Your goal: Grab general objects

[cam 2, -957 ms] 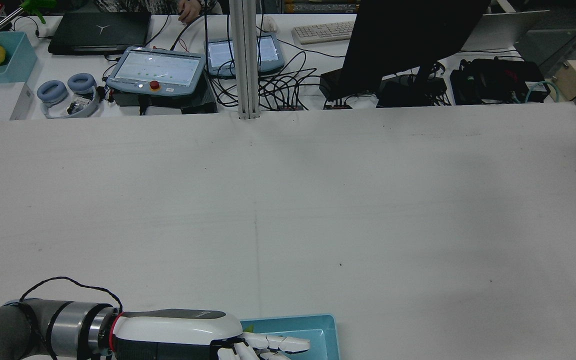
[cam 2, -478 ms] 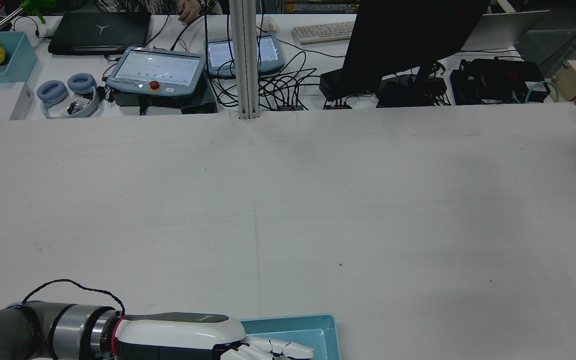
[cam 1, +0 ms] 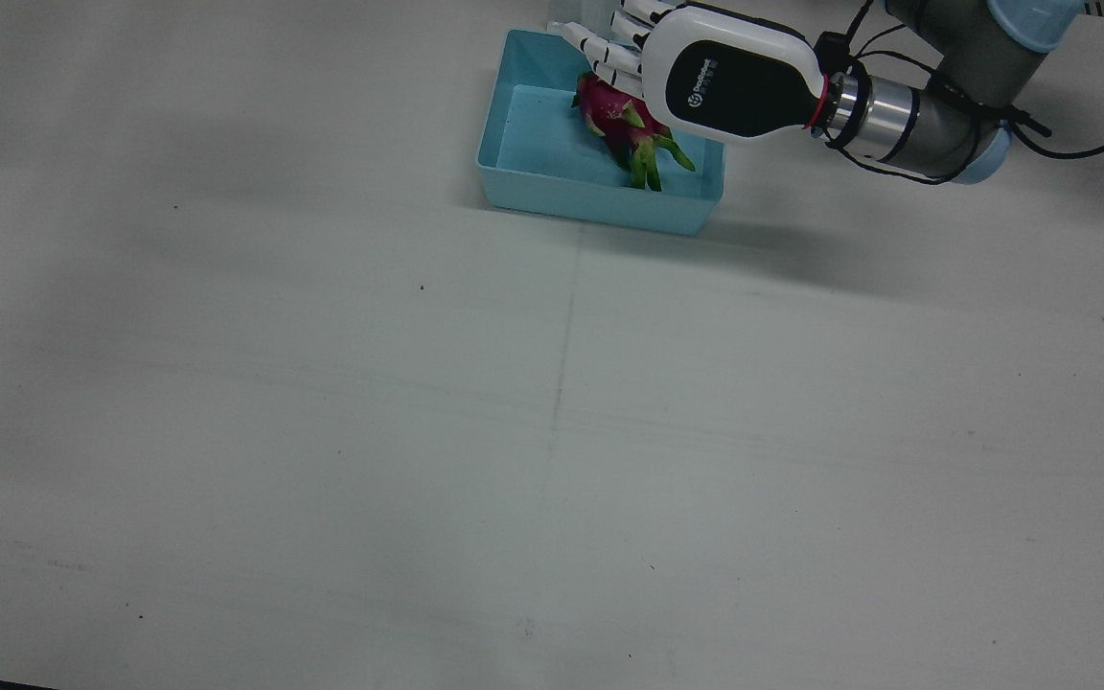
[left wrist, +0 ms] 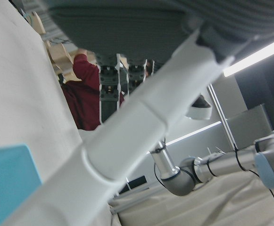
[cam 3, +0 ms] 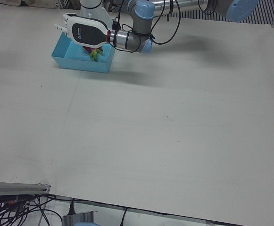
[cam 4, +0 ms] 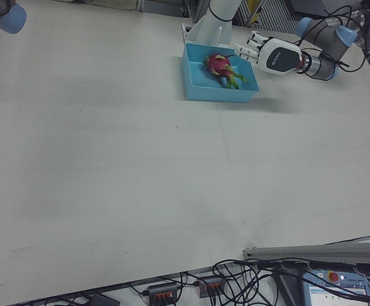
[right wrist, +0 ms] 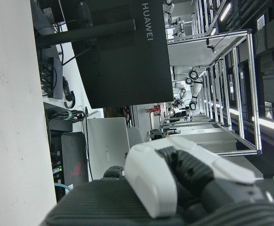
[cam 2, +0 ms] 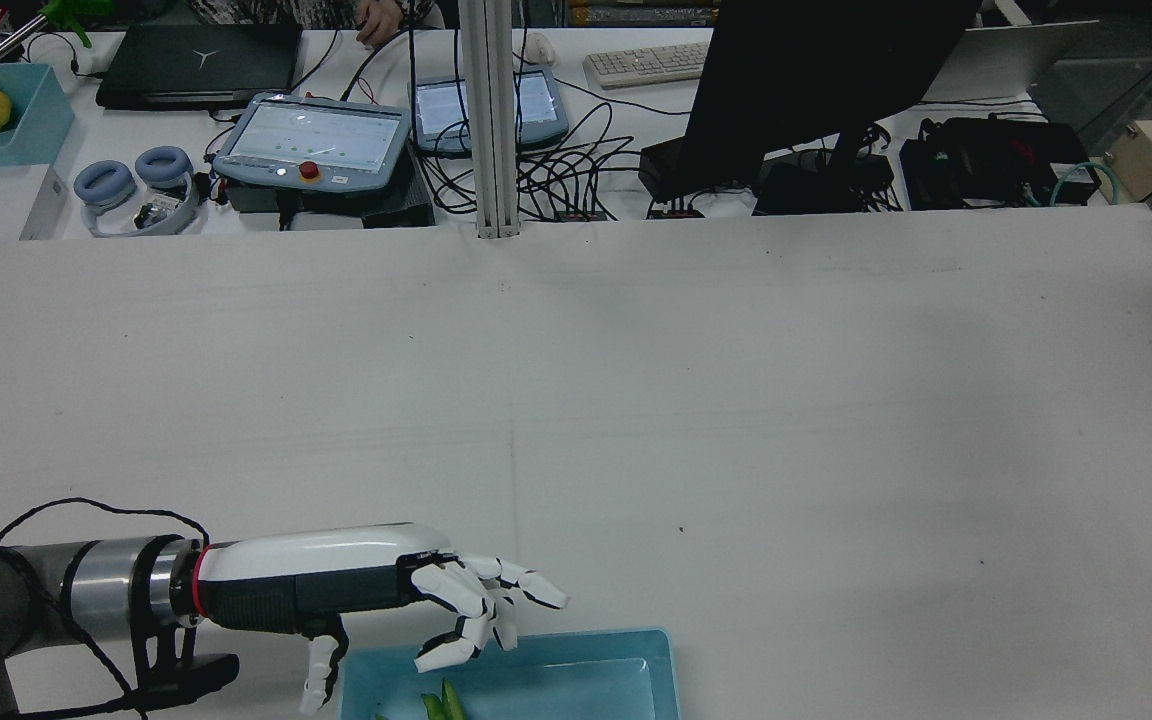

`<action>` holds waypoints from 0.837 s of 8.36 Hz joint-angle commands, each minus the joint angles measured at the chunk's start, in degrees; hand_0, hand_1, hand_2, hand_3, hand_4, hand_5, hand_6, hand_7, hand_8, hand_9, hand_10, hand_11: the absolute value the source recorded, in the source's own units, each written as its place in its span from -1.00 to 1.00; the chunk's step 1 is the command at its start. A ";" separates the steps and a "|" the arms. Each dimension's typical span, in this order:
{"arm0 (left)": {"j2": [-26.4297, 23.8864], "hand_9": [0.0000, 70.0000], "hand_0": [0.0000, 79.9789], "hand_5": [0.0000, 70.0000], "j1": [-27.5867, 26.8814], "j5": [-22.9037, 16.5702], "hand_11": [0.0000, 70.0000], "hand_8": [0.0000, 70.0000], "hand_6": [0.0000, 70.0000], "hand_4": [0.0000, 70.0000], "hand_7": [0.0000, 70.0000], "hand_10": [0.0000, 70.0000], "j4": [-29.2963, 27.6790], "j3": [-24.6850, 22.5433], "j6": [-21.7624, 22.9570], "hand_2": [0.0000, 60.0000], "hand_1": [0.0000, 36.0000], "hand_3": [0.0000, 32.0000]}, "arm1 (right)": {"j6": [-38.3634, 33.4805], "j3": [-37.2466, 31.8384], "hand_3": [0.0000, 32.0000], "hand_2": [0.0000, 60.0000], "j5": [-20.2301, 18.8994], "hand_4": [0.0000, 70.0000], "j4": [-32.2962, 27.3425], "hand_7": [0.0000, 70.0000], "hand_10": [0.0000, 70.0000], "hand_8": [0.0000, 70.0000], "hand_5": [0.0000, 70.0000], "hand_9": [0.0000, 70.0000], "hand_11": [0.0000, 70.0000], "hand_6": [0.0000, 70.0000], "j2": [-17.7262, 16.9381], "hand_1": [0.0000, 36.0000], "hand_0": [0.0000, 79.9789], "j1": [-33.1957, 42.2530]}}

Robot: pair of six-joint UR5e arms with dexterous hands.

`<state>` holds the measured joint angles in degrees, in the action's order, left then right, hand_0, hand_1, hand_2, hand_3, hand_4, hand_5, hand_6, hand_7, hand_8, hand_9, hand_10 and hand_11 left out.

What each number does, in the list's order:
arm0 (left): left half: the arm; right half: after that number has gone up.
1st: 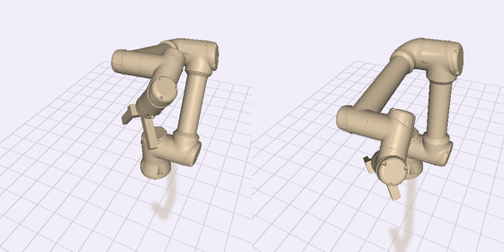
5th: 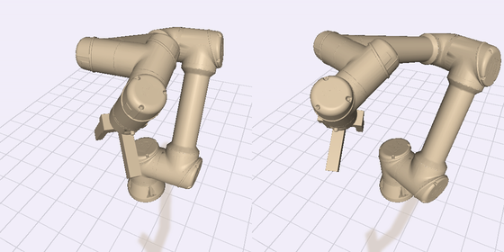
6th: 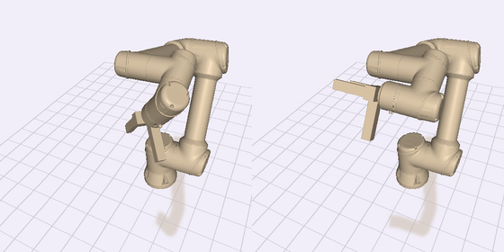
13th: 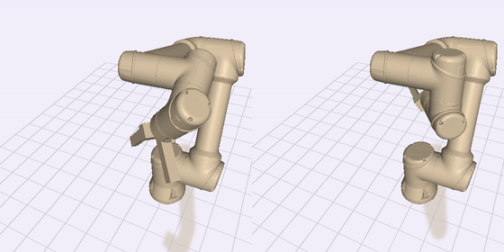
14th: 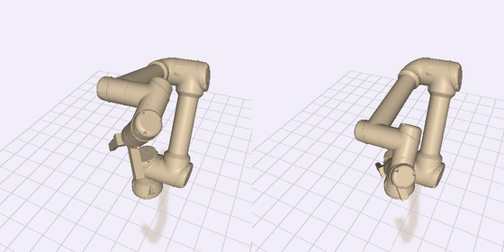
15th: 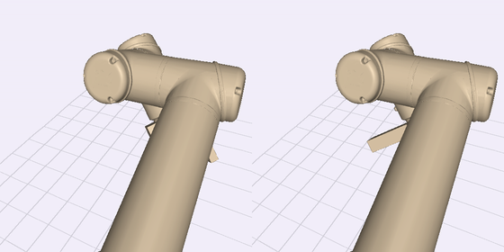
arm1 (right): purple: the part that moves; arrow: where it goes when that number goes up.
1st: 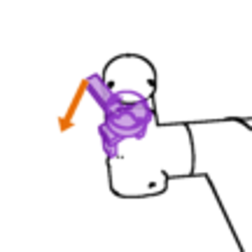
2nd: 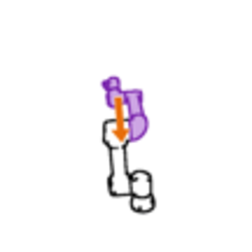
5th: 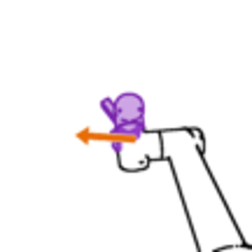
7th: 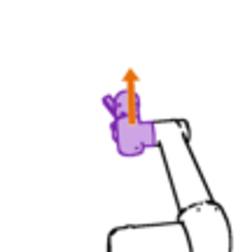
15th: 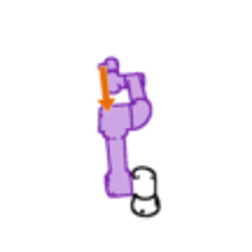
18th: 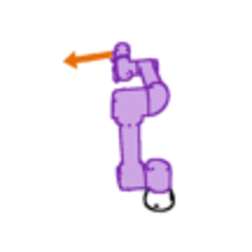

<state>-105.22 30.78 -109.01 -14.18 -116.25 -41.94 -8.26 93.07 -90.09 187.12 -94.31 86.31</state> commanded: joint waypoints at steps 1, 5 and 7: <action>-1.47 -0.25 1.00 1.00 10.07 4.23 0.72 -0.40 1.00 0.41 1.00 0.15 2.75 7.94 0.10 1.00 1.00 -1.00 | 0.00 0.00 -1.00 -1.00 0.09 -1.00 0.00 -1.00 -1.00 -1.00 -1.00 -1.00 -1.00 -1.00 0.00 -1.00 -1.00 0.00; -5.35 -0.03 1.00 1.00 21.82 8.12 0.20 -0.21 1.00 1.00 1.00 -0.24 7.24 18.29 1.16 1.00 1.00 -1.00 | 0.00 0.00 -1.00 -1.00 0.00 -1.00 0.00 -1.00 -1.00 -1.00 -1.00 -1.00 -1.00 -1.00 0.00 -1.00 -1.00 0.00; -5.26 -0.13 1.00 1.00 29.30 8.12 0.32 -0.28 1.00 1.00 1.00 -0.15 4.44 26.04 0.81 1.00 1.00 -1.00 | 0.00 0.00 -1.00 -1.00 0.00 -1.00 0.00 -1.00 -1.00 -1.00 -1.00 -1.00 -1.00 -1.00 0.00 -1.00 -1.00 0.00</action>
<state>-110.28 52.19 -101.02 -7.45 -98.15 -40.90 -8.26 93.07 -90.09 187.12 -94.31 86.31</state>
